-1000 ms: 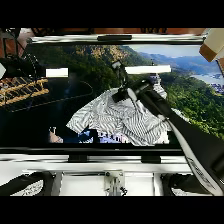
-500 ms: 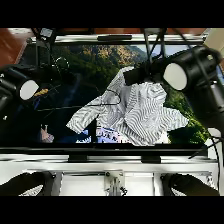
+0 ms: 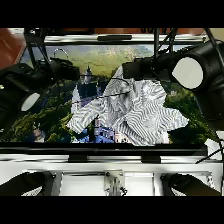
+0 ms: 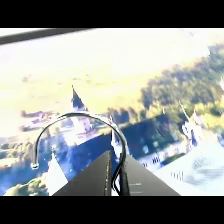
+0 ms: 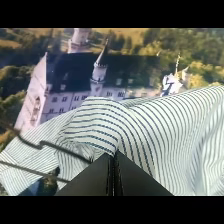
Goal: Fold the shirts.
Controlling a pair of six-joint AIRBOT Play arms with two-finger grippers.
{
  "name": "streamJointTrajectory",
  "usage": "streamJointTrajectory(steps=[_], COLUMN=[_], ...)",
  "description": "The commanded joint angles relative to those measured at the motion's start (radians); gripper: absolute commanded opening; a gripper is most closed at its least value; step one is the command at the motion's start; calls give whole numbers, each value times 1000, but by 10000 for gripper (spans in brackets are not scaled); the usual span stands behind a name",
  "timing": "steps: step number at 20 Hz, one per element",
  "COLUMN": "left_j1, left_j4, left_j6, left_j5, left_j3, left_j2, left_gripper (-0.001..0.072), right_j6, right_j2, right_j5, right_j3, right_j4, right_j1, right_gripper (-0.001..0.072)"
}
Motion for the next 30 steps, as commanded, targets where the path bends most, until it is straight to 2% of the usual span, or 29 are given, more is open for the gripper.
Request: streamJointTrajectory(steps=[1, 5, 8, 11, 13, 17, 22, 25, 30], left_j1=[-19, -23, -16, -81, -121, -125, -41, -11, -39], left_j4=[87, 132, 155, 156, 156, 157, 157, 157, 156], left_j6=[-127, -131, -206, -250, -301, -352, -352, -358, -359], left_j5=[39, 40, 67, 156, 158, 155, 86, 85, 123], left_j3=[-1, 0, 11, 14, 28, 68, 105, 120, 167], left_j2=[-58, -98, -98, -111, -132, -155, -159, -158, -156], left_gripper=[50, 50, 50, 50, 50, 50, 50, 50, 50], right_j6=[29, 30, 30, 31, 57, 76, 76, 80, 79], right_j2=[6, 8, 8, 5, 3, 3, 4, 3, -54], right_j5=[-29, -21, -27, -66, -95, -39, 16, 44, 85], right_j3=[4, 68, 98, 99, 99, 99, 99, 99, 99], right_j4=[51, 40, 51, 83, 23, -83, -200, -193, -203], right_j1=[0, 0, 0, 22, 74, 174, 280, 287, 285], right_gripper=[62, 62, 62, 62, 62, 62, 62, 62, 62])
